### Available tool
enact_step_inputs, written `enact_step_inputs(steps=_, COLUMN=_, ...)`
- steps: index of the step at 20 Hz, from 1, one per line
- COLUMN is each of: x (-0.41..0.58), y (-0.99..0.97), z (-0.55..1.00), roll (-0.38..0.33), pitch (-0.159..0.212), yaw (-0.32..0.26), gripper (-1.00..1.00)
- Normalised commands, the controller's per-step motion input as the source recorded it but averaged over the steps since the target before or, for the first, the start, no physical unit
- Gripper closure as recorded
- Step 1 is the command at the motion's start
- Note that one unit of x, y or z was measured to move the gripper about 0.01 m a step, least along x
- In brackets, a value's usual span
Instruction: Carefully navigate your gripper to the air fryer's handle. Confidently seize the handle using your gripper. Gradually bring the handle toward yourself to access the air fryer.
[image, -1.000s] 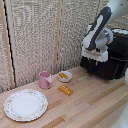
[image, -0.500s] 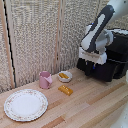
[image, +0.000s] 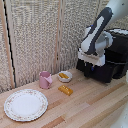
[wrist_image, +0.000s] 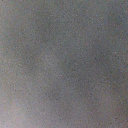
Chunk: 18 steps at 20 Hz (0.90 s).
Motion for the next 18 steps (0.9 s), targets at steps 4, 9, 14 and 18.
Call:
enact_step_inputs(steps=4, x=0.031, y=0.13, z=-0.01, roll=0.003, pitch=-0.004, yaw=-0.068, gripper=1.0)
enact_step_inputs(steps=9, x=0.0, y=0.04, z=-0.11, roll=0.008, pitch=0.022, yaw=-0.004, gripper=1.0)
enact_step_inputs(steps=14, x=0.0, y=0.02, z=-0.14, roll=0.008, pitch=0.049, yaw=0.008, gripper=1.0)
enact_step_inputs(steps=18, x=0.119, y=0.04, z=-0.36, roll=-0.017, pitch=0.004, yaw=0.0, gripper=1.0)
